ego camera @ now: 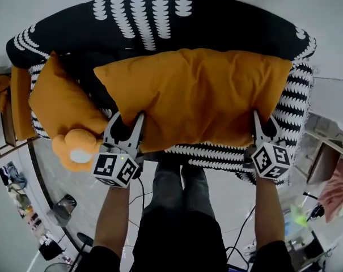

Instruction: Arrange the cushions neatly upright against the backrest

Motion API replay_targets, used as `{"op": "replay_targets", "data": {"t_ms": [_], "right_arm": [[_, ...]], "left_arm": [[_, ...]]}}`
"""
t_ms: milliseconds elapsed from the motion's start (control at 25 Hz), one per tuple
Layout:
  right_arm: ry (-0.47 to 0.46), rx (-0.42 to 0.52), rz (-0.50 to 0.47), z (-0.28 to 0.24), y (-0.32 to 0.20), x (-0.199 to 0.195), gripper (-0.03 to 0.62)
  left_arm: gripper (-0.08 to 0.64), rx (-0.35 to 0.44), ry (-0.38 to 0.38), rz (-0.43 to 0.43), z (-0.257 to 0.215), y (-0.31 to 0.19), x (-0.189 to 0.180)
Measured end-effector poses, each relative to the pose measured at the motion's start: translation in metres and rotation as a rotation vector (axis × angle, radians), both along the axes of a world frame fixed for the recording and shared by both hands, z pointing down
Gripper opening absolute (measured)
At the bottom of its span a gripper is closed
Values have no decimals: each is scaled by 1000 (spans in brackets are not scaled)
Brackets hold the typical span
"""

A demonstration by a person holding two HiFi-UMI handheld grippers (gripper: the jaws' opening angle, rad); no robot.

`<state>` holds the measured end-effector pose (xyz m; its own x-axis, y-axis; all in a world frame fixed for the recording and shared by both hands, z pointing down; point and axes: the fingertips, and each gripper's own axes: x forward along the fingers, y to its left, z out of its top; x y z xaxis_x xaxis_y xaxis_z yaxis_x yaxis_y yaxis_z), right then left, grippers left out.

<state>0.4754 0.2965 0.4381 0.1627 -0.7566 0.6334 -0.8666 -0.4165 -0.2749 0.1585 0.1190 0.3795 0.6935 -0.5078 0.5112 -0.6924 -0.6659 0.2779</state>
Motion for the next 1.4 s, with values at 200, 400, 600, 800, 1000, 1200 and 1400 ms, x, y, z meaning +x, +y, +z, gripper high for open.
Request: {"op": "replay_targets", "data": {"t_ms": [200, 400, 600, 800, 1000, 1200, 1400], "right_arm": [[31, 9, 77, 2, 11, 33, 160], [89, 53, 118, -27, 3, 55, 161], [142, 112, 187, -47, -15, 90, 163], [170, 136, 214, -55, -43, 91, 164], [207, 149, 215, -57, -68, 79, 170], [212, 108, 212, -30, -79, 72, 212], [230, 85, 253, -7, -69, 93, 233]], "left_arm": [[201, 24, 25, 79, 5, -12, 46], [204, 56, 71, 123, -19, -33, 73], [206, 94, 128, 164, -34, -57, 109], [207, 120, 161, 170, -39, -86, 108], [210, 108, 191, 158, -29, -113, 91], [241, 92, 139, 160, 0, -129, 73], [276, 89, 86, 160, 28, -127, 92]]}}
